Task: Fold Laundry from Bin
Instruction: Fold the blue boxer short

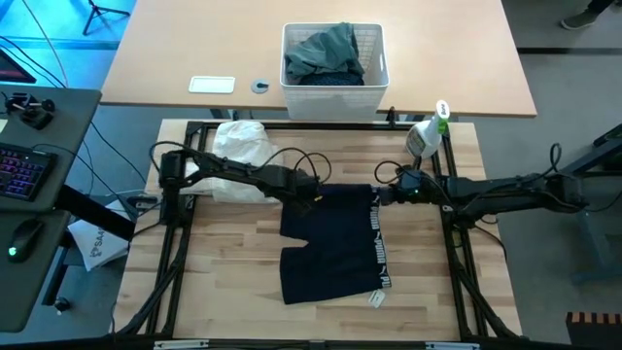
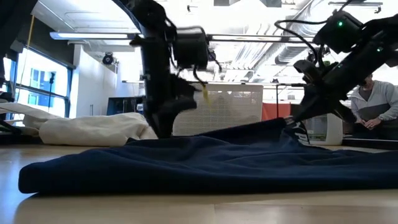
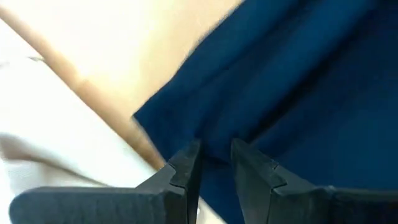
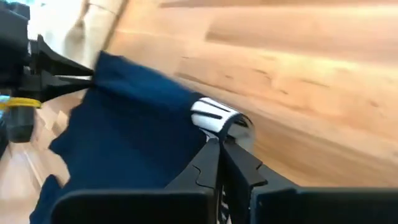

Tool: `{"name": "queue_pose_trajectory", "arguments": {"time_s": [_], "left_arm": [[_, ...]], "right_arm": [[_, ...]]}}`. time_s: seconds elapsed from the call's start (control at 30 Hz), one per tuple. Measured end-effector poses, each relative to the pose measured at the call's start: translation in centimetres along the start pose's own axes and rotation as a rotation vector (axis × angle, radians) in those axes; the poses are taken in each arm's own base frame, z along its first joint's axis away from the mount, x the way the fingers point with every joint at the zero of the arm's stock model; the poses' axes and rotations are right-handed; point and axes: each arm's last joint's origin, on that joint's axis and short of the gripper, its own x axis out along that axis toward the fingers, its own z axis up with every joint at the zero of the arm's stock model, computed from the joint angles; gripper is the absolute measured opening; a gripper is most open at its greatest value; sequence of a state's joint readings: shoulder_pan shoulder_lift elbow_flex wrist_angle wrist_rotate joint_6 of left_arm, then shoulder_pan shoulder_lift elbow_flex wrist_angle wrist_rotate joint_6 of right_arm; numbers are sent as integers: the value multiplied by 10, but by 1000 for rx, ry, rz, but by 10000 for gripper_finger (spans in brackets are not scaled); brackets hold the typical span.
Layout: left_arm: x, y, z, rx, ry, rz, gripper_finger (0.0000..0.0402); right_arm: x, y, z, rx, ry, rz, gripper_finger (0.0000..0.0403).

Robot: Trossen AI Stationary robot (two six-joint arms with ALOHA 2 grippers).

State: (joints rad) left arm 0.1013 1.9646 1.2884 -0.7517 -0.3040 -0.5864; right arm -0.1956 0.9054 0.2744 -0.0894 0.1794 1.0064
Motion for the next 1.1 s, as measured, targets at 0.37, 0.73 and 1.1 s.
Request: {"name": "queue_pose_trajectory", "arguments": {"time_s": [0.37,0.73,1.1], "left_arm": [[-44,30,12,-38,-103,-8,76],[-17,71,44,57,-72,-200,126],[18,83,51,292,-31,-284,145]], "right_arm": [[3,-4,1,-141,16,-37,83],[-23,29,46,-379,153,4,173],[25,35,66,-592,307,-65,150]]}}
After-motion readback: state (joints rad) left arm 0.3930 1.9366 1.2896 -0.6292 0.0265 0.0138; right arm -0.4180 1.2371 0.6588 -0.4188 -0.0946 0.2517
